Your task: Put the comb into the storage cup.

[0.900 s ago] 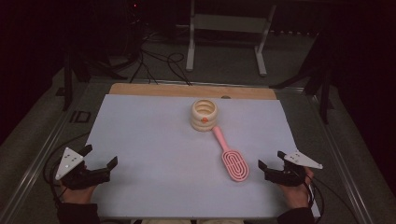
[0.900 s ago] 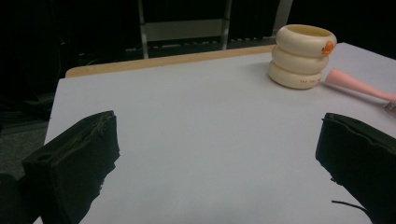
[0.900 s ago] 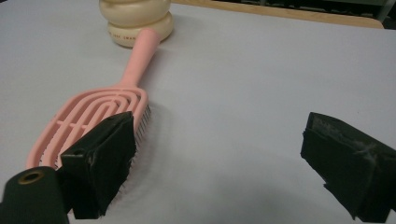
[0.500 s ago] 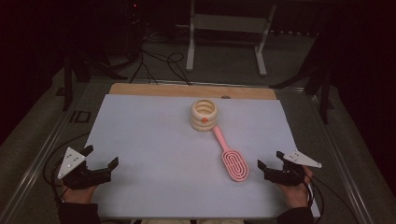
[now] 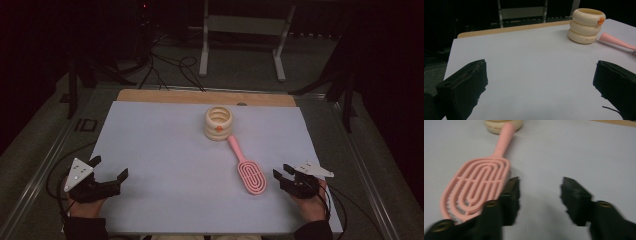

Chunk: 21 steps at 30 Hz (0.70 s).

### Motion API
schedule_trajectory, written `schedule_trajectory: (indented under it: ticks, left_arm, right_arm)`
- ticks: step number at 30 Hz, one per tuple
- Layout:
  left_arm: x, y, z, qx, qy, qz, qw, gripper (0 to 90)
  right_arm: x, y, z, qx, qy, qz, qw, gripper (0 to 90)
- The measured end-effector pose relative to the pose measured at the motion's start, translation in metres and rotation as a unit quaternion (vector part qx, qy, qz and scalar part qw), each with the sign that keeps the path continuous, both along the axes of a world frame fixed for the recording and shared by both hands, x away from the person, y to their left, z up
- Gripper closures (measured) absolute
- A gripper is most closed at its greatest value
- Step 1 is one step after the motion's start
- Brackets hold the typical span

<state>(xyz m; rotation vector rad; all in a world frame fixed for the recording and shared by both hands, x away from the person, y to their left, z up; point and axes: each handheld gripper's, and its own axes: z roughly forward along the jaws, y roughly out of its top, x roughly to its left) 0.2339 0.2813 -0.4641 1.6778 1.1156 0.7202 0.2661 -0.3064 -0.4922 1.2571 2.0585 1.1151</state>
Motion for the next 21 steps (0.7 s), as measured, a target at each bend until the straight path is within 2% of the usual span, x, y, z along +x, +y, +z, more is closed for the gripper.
schedule_trajectory:
  ticks: [3,6,14,21]
  left_arm:
    - [0.0,0.0,0.0,-0.001,0.0,0.001,1.0,0.3]
    - [0.0,-0.001,0.0,0.001,0.0,0.001,1.0,0.3]
    - [0.0,-0.001,0.0,0.001,-0.001,0.001,1.0,0.3]
    - [-0.001,-0.001,-0.001,-0.001,-0.002,0.004,1.0,0.3]
  right_arm:
    - [0.0,0.003,-0.001,-0.01,-0.003,0.012,0.9999,72.6]
    - [0.001,0.007,-0.003,-0.023,0.005,0.018,0.9995,89.6]
    - [0.004,0.02,-0.01,-0.041,0.024,0.048,0.9977,90.0]
    - [0.005,0.026,-0.014,-0.05,0.036,0.061,0.9963,90.0]
